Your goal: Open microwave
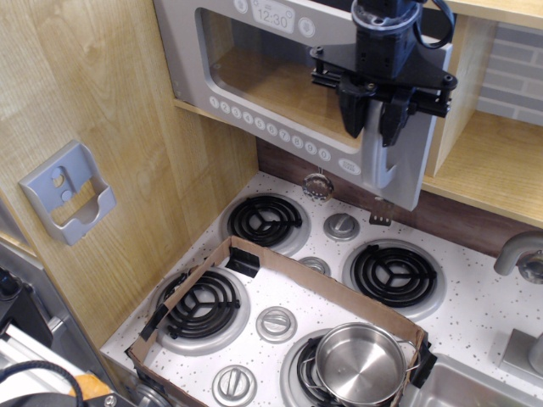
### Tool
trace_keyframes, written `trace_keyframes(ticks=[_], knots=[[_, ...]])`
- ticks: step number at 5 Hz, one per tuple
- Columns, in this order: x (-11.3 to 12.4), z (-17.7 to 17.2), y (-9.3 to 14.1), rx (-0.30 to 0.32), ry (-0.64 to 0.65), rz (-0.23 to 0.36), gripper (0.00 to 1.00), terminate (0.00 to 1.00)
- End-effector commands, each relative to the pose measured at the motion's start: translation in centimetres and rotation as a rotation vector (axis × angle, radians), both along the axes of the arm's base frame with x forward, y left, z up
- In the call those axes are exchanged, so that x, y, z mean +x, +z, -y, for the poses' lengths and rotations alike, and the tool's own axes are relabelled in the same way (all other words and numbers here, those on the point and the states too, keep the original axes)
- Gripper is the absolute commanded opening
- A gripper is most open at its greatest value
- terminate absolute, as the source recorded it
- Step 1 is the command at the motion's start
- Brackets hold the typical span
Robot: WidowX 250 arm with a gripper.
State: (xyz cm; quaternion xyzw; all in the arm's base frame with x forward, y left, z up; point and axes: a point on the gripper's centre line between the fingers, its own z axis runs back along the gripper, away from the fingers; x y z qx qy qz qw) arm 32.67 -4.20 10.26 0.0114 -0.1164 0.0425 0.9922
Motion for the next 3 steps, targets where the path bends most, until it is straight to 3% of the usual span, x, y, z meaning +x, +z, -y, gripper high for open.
trace_keyframes(ticks=[1,3], knots=[[-0.9,1.3,2.3,-0.015,0.039,0.046,1.0,0.0],[-4.4,5.3,0.6,-0.05,0.051,0.066,1.0,0.0]])
